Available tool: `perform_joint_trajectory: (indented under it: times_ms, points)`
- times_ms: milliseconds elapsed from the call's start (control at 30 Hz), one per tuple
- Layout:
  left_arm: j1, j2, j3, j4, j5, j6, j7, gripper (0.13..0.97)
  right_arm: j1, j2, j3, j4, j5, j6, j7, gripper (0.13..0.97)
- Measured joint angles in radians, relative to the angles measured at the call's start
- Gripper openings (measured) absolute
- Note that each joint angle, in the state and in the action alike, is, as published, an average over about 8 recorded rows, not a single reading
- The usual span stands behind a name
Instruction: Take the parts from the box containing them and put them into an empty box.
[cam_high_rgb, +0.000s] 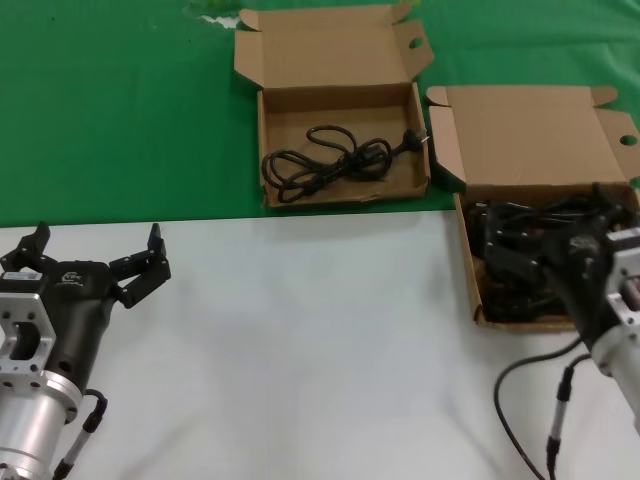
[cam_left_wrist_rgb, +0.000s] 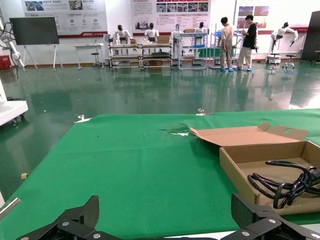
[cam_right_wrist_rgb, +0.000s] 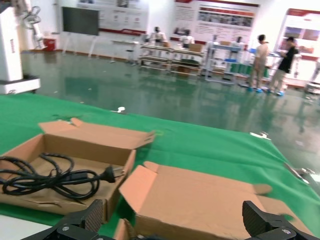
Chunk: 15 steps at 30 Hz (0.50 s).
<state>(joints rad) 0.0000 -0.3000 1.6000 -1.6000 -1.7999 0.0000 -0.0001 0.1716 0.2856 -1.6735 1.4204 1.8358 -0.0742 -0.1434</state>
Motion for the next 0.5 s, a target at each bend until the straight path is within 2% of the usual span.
perform_joint_trajectory:
  times_ms: [133, 233, 500]
  points:
    - [0.0, 0.0, 0.0, 0.0, 0.0, 0.0, 0.0, 0.93, -0.067, 0.006, 0.029, 0.07, -0.014, 0.029, 0.056, 0.966]
    - [0.0, 0.0, 0.0, 0.0, 0.0, 0.0, 0.0, 0.939, -0.104, 0.009, 0.045, 0.109, -0.022, 0.045, 0.087, 0.966]
    - [0.0, 0.0, 0.0, 0.0, 0.0, 0.0, 0.0, 0.966, -0.128, 0.011, 0.055, 0.134, -0.027, 0.056, 0.107, 0.966]
